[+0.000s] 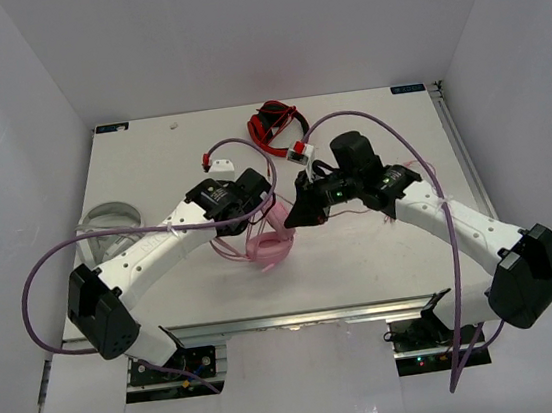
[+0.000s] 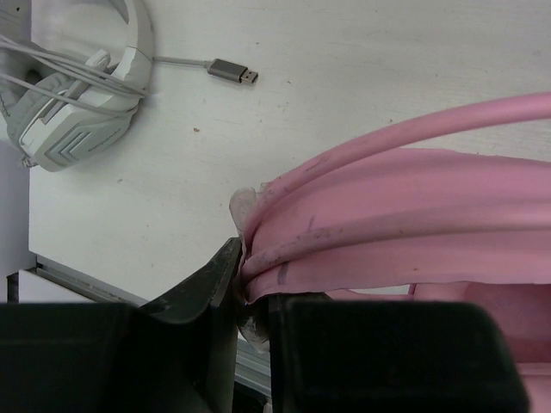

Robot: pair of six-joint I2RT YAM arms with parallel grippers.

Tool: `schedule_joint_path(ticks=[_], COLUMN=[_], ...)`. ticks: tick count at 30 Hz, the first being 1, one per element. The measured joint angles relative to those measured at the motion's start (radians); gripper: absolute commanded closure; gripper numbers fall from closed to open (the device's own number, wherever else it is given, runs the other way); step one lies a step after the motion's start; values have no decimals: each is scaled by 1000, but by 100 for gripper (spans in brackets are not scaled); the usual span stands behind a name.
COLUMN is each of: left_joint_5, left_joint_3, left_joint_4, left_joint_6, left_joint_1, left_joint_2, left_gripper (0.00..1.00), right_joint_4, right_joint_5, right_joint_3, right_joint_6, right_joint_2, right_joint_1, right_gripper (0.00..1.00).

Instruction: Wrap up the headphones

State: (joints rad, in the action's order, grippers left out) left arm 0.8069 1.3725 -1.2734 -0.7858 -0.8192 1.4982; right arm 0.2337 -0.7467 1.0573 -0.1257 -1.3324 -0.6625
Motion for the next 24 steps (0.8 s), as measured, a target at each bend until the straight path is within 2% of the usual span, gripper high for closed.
schedule_joint_path(ticks=[8,16,24], left_joint_5=[-13,-89,-137], left_joint_3=[-1,-57,-68], left_joint_4=[15,145,196], left_joint_6=[-29,-34,-92], left_joint_1=[56,145,163], left_joint_2=[-11,-178,-254], left_gripper=[100,100,100], right_joint_4=[-154,-307,-396], right_joint_5=[5,72,172], right_joint_3=[-136,-237,-277], right_joint_6=[-69,-146,-189], right_joint_2=[41,75,68], right_joint_1=[-67,-166,-275], right_gripper=[84,83,83])
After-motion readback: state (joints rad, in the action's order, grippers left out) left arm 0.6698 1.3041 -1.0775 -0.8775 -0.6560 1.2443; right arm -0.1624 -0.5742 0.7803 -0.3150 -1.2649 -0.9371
